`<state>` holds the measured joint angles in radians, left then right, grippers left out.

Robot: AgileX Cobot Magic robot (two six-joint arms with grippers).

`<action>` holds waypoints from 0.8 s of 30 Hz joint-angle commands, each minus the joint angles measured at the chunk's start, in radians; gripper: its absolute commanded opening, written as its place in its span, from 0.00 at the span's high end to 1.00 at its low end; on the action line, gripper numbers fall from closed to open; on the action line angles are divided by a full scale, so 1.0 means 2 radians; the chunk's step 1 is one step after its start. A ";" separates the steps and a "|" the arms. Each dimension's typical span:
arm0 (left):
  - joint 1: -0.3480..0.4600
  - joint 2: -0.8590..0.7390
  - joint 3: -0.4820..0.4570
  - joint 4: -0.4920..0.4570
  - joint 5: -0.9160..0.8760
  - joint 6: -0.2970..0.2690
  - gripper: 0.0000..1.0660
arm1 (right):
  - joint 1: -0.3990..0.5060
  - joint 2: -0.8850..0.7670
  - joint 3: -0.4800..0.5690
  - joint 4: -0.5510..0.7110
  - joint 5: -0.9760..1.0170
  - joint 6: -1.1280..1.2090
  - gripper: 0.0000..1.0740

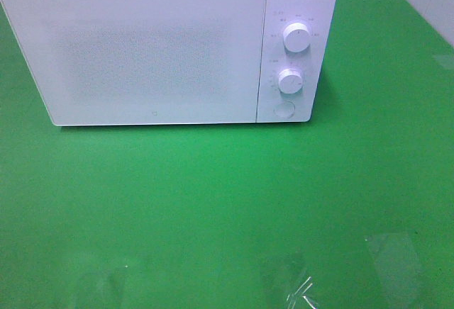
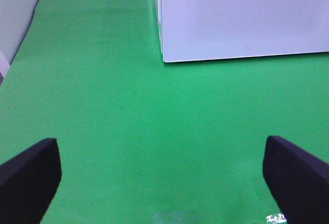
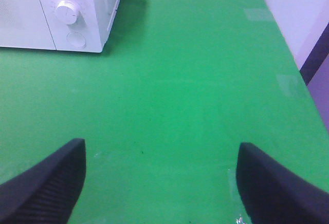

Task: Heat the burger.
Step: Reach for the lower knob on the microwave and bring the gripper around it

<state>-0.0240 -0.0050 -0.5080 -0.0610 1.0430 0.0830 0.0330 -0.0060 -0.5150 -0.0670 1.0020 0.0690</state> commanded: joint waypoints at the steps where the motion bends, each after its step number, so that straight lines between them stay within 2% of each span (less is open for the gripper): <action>1: 0.001 -0.011 0.002 -0.002 0.000 0.000 0.06 | -0.004 0.010 -0.013 -0.001 -0.006 0.005 0.29; 14: 0.001 -0.011 0.002 -0.002 0.000 0.000 0.06 | -0.004 0.102 -0.016 0.001 -0.140 0.015 0.29; 23: 0.001 -0.011 0.002 -0.002 0.000 0.000 0.06 | -0.002 0.183 -0.016 0.001 -0.238 0.014 0.29; 24: 0.001 -0.011 0.002 -0.002 0.000 0.000 0.06 | -0.002 0.211 -0.016 0.000 -0.260 0.014 0.29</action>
<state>-0.0240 -0.0050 -0.5080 -0.0610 1.0430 0.0830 0.0330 0.3700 -0.5420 -0.0670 0.5420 0.0890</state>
